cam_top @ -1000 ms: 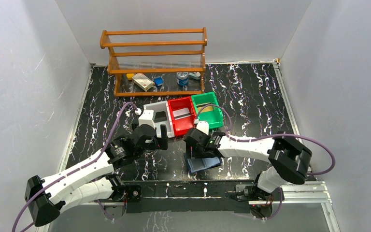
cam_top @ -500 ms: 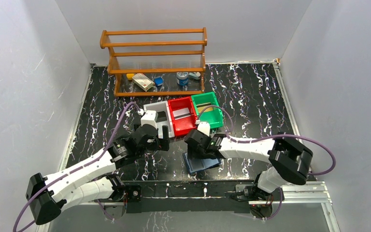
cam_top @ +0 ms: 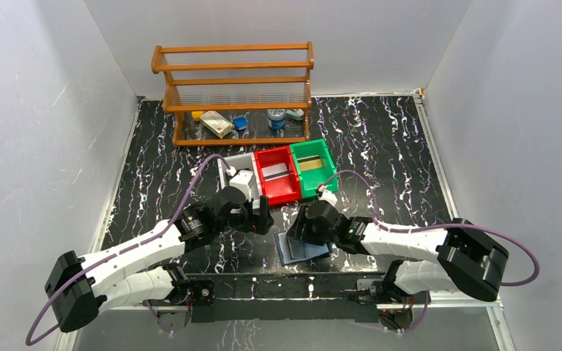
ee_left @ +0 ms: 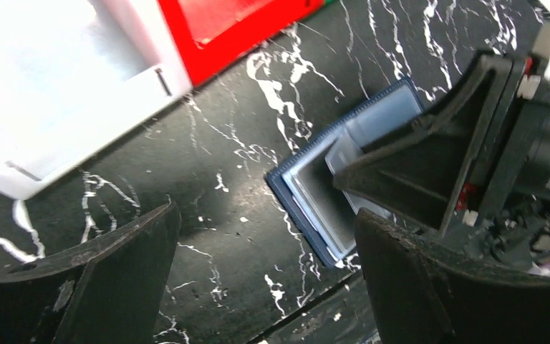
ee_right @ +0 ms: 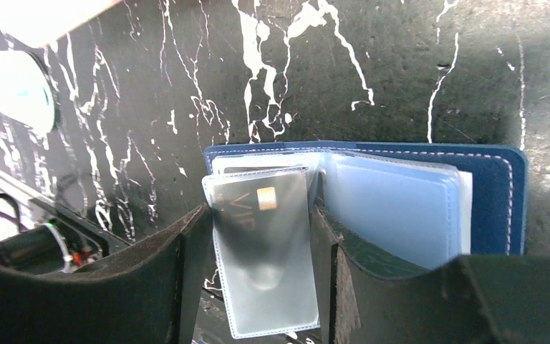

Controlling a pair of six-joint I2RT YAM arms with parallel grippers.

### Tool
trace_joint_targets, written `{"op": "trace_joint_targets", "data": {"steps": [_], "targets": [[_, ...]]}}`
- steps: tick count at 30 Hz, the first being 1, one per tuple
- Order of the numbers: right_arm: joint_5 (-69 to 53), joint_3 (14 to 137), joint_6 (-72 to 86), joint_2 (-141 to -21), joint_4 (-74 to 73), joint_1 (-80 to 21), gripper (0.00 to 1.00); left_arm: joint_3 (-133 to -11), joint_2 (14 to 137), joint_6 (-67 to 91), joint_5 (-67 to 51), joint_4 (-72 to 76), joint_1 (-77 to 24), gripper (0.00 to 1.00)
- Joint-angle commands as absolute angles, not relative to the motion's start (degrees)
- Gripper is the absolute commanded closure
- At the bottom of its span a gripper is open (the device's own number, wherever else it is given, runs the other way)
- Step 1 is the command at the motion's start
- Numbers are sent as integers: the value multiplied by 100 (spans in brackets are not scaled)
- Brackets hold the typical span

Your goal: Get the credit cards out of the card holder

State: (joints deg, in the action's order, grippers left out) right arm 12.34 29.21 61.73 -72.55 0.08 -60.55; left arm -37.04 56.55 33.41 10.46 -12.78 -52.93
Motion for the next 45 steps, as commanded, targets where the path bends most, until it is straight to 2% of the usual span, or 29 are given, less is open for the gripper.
{"op": "trace_joint_targets", "data": {"steps": [1, 6, 11, 14, 16, 19, 21, 23, 26, 31, 36, 45], "targets": [[889, 2544, 6531, -6994, 700, -5814, 41, -3560, 5815, 3271, 124, -718, -5269, 11], [718, 2267, 6690, -6899, 937, -5636, 40, -3465, 6314, 3320, -929, -136, -5266, 14], [622, 2046, 6854, -6807, 1202, -5503, 40, -3411, 7122, 3505, -2261, 748, -5265, 23], [612, 1802, 6886, -6750, 1211, -5431, 39, -3358, 7798, 3788, -3032, 1506, -5265, 33], [595, 1749, 6917, -6725, 1246, -5405, 39, -3363, 8264, 3946, -3376, 1974, -5270, 47], [589, 1742, 6923, -6699, 1273, -5387, 39, -3402, 8457, 3989, -3448, 2140, -5265, 57], [563, 1740, 6925, -6691, 1300, -5372, 38, -3513, 8539, 3870, -3298, 1848, -5272, 69], [552, 1745, 6921, -6669, 1293, -5370, 37, -3558, 8549, 3804, -3165, 1688, -5269, 72], [512, 1884, 6729, -6503, 1117, -5315, 33, -3672, 8482, 3648, -2697, 1154, -5271, 73], [737, 2688, 6192, -6075, 24, -5124, 22, -3876, 8432, 3407, -2084, 508, -5281, 74], [1099, 2915, 6182, -5651, -518, -5082, 15, -4023, 8464, 3394, -2154, 525, -5274, 75], [1608, 2402, 6828, -4778, -972, -5078, 13, -4194, 8612, 3501, -2934, 1007, -5273, 71]]}}
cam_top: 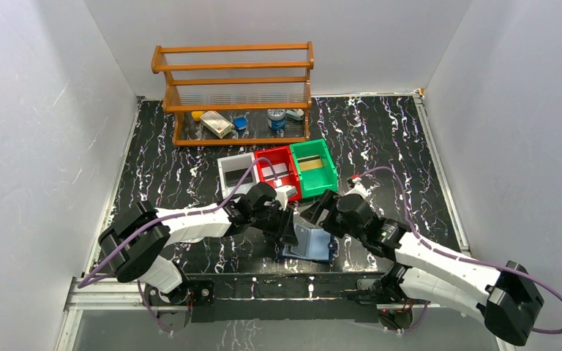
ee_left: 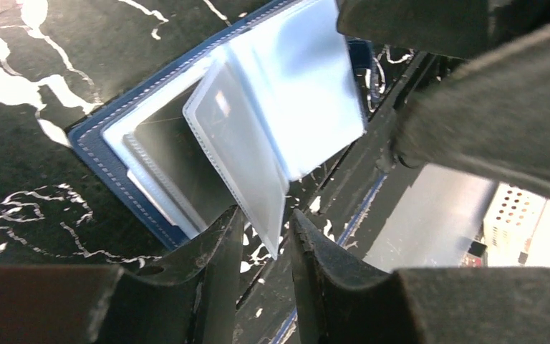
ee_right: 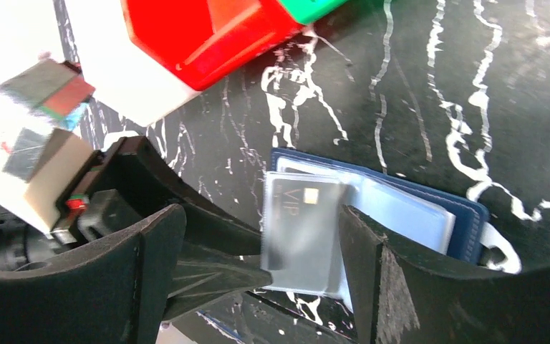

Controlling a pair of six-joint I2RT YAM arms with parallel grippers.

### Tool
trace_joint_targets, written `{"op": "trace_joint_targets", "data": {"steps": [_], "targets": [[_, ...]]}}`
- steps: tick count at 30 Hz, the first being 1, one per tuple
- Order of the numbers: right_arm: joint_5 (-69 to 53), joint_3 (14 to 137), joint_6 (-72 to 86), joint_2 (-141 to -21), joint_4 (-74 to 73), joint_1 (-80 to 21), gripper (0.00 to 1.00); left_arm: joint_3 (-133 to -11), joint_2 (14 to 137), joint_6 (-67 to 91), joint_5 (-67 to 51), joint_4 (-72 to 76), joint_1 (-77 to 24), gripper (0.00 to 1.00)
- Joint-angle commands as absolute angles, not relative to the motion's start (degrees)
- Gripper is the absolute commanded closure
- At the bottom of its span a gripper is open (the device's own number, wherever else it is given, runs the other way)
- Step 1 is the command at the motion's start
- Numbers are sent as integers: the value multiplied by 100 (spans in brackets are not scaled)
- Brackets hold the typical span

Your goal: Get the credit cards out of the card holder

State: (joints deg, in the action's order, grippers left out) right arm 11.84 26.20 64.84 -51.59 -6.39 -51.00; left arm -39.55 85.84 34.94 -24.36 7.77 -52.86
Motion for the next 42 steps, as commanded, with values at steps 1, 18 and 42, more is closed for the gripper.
{"op": "trace_joint_targets", "data": {"steps": [1, 18, 42], "targets": [[1662, 2354, 6885, -4663, -1009, -5075, 13, -4220, 8614, 3505, -3000, 1029, -5281, 70], [2705, 2207, 7798, -3425, -2540, -5079, 12, -5038, 9486, 3705, -3664, 1540, -5853, 52], [930, 2135, 6794, -4231, -344, -5078, 28, -4072, 6738, 3468, 598, -903, -5643, 23]]}}
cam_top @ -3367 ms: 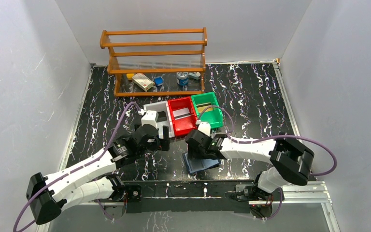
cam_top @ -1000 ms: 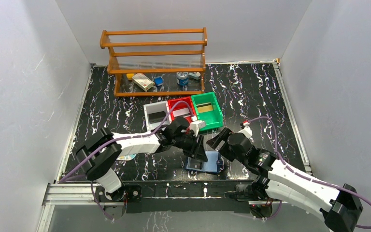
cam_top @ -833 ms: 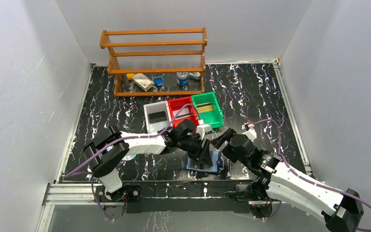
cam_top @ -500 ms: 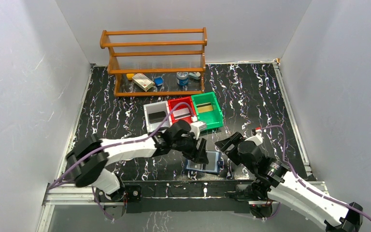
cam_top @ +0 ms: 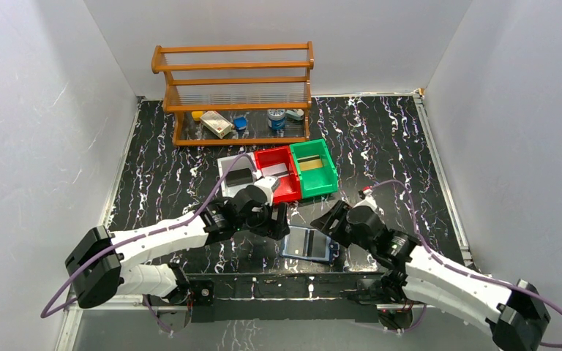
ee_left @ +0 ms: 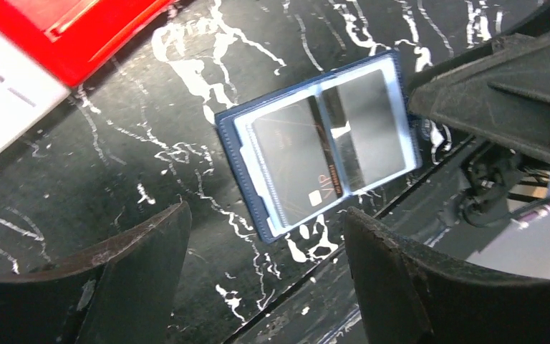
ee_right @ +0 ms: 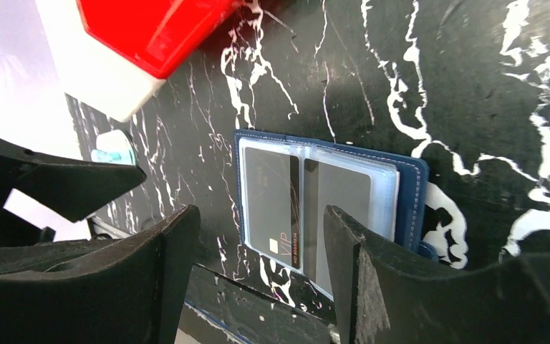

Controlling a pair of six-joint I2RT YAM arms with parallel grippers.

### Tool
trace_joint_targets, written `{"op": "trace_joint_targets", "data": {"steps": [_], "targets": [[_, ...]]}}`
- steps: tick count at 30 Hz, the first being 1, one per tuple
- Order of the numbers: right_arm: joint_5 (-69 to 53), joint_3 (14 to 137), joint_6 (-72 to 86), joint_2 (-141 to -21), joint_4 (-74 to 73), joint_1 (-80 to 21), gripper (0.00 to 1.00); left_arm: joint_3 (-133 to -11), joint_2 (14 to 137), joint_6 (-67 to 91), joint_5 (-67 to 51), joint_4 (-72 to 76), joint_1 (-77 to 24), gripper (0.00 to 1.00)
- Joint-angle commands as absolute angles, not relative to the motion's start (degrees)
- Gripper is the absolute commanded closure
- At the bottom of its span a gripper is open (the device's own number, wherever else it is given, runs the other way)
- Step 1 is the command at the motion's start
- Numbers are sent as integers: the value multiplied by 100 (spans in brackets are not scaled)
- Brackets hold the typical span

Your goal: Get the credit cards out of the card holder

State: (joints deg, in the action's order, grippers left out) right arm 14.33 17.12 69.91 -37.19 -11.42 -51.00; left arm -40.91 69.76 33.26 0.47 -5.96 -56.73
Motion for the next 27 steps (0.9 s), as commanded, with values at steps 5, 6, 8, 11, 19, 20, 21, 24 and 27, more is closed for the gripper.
{"op": "trace_joint_targets", "data": {"steps": [5, 6, 8, 11, 19, 20, 21, 24, 27], "targets": [[515, 2047, 6917, -4943, 444, -5080, 30, -3960, 6437, 3450, 917, -932, -5639, 9], [438, 1851, 6925, -5061, 592, -5078, 30, -3933, 6370, 3458, 979, -928, -5634, 6], [249, 1815, 6917, -5285, 828, -5080, 32, -3832, 6224, 3467, 1090, -849, -5635, 2], [133, 1814, 6928, -5608, 1009, -5073, 33, -3723, 6032, 3502, 1278, -736, -5634, 2], [307, 1742, 7213, -6021, 879, -5080, 38, -3576, 5923, 3389, 910, -462, -5641, 2], [336, 1705, 7237, -6027, 845, -5080, 38, -3570, 5942, 3302, 726, -406, -5638, 2], [363, 1661, 7250, -6026, 853, -5080, 38, -3554, 5968, 3246, 537, -358, -5635, 2], [354, 1459, 7268, -6039, 1105, -5074, 39, -3517, 6070, 3167, 154, -182, -5635, 2], [281, 1252, 7312, -6116, 1420, -5076, 41, -3515, 6191, 3157, -87, -11, -5642, 5]]}}
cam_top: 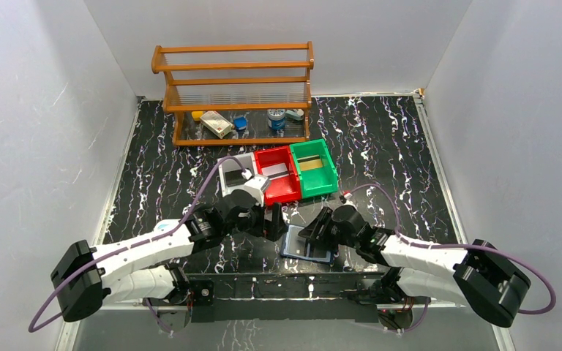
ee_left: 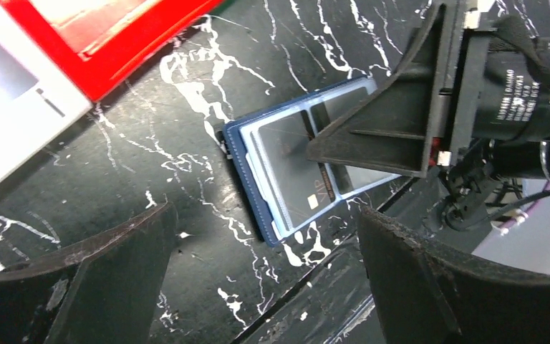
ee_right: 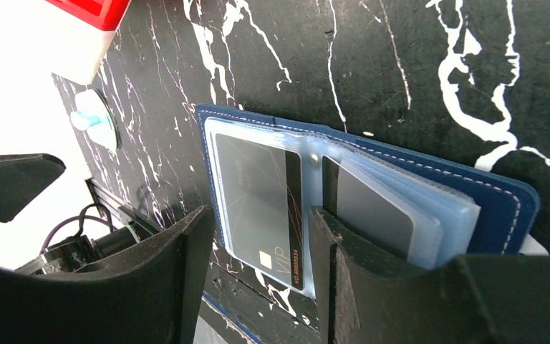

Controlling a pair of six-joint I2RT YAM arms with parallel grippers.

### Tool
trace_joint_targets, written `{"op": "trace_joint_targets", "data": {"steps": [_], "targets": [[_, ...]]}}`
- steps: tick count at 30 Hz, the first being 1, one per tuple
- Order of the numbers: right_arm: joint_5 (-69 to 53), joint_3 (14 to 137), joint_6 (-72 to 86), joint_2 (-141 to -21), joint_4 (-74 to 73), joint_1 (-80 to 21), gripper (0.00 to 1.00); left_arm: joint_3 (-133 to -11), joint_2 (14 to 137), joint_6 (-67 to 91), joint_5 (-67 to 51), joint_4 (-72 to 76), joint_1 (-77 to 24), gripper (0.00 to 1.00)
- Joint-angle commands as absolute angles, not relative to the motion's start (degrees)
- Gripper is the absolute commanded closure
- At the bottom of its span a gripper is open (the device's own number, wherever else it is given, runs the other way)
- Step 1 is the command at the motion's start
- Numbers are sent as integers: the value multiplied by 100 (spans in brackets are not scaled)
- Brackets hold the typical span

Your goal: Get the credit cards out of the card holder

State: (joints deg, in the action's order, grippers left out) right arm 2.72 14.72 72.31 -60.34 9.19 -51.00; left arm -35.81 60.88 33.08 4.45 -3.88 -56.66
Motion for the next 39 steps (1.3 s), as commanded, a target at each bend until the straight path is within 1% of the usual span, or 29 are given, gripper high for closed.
{"op": "trace_joint_targets", "data": {"steps": [1, 4, 9, 13, 16, 24, 30, 34, 39], "targets": [[264, 1208, 7319, -6144, 1473, -5080, 41, -3509, 6240, 3163, -147, 39, -5635, 6], [227, 1123, 7321, -6266, 1639, -5080, 43, -3522, 6346, 3178, -315, 131, -5636, 9], [70, 998, 7316, -6464, 2118, -5079, 49, -3491, 6570, 3207, -776, 394, -5634, 18], [-93, 955, 7216, -6504, 2504, -5078, 54, -3629, 6878, 3208, -879, 176, -5637, 29], [-215, 937, 7128, -6492, 2694, -5075, 57, -3743, 7098, 3169, -818, -51, -5637, 35], [-522, 963, 7005, -6649, 2994, -5075, 57, -3820, 7507, 3190, -1095, 42, -5638, 40], [-375, 962, 7167, -6867, 2926, -5072, 57, -4033, 7963, 3068, -1368, 75, -5636, 47], [-536, 928, 7165, -7004, 3227, -5073, 57, -4157, 8231, 2941, -1506, 17, -5636, 53], [-634, 1009, 7154, -7129, 3305, -5063, 57, -4155, 8437, 2957, -1494, -57, -5640, 57]]}}
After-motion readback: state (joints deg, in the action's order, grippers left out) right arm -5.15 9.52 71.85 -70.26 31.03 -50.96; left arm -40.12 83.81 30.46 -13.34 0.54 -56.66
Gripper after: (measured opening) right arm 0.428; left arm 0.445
